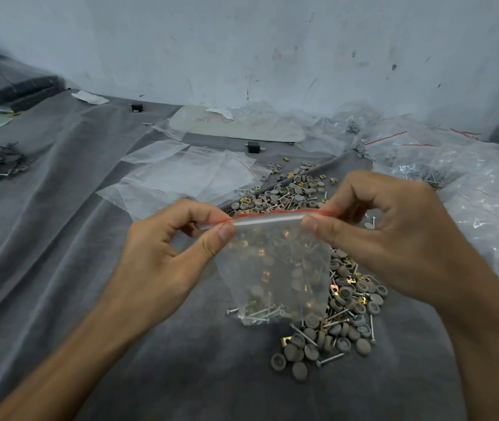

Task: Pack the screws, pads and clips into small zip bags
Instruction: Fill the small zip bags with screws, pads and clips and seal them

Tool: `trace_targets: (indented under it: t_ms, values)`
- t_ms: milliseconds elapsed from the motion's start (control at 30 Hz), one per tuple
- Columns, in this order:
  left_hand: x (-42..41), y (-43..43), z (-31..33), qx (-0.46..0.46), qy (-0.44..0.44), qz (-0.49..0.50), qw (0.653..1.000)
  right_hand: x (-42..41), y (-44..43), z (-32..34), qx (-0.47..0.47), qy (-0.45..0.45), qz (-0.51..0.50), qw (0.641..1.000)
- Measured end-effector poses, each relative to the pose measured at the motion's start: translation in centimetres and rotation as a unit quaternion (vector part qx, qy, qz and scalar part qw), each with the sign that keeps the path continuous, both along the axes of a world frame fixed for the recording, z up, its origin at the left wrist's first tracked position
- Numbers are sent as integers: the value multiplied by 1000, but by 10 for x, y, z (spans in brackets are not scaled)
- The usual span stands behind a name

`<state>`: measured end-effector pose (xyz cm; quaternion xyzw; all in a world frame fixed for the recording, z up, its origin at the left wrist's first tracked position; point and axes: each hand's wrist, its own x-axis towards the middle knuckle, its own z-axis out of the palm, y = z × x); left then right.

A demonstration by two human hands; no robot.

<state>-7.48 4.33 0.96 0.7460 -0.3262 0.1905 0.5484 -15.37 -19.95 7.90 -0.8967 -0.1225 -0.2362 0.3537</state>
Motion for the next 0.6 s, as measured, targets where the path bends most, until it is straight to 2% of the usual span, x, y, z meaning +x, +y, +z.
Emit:
trace_targets:
  t_ms: [300, 500, 600]
  values:
    - [7, -1, -2, -54, 40, -10, 998, -3, -15, 1, -1, 25, 28, 999]
    - [23, 8, -19, -38, 33, 8, 999, 0, -12, -4, 5, 44, 34, 998]
    - [41, 14, -39, -48, 51, 25, 997, 2, -9, -8, 38, 58, 51, 996]
